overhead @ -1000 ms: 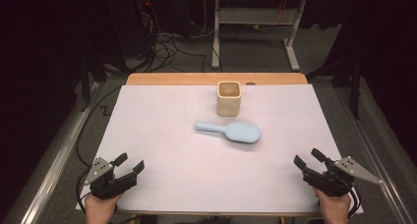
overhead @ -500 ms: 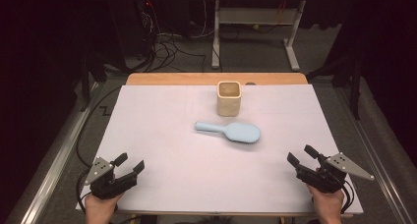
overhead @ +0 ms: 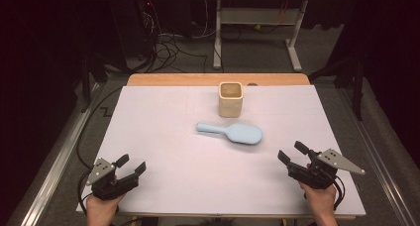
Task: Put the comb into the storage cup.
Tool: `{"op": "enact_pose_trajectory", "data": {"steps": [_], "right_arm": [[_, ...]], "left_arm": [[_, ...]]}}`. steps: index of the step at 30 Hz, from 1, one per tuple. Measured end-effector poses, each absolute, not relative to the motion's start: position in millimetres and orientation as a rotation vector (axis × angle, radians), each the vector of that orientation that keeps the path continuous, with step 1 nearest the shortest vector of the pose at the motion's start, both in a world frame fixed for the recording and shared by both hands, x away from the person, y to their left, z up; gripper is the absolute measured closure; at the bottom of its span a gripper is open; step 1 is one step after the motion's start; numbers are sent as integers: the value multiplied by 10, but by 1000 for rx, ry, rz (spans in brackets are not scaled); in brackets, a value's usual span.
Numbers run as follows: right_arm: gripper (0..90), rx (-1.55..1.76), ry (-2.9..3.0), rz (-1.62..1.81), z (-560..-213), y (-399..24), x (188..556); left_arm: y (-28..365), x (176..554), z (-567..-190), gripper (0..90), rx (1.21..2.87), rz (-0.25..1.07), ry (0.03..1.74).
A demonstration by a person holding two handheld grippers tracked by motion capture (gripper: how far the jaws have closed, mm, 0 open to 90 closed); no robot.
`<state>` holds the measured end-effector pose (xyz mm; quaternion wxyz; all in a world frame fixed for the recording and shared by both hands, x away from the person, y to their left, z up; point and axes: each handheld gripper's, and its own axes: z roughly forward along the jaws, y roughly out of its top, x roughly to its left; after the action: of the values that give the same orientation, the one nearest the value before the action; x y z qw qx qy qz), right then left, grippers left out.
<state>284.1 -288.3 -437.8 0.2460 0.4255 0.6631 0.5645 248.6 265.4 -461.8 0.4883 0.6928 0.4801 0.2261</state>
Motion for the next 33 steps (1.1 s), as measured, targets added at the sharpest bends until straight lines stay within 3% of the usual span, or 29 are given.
{"op": "enact_pose_trajectory", "data": {"steps": [16,33], "right_arm": [[204,1109,1875,1525,-4286,-2493,2985],[220,1016,2044,1536,-4181,-2117,3080]], "left_arm": [[2680,2457,-4606,296,1672,560,1169],[2684,2455,-4610,296,1665,556,1174]]}}
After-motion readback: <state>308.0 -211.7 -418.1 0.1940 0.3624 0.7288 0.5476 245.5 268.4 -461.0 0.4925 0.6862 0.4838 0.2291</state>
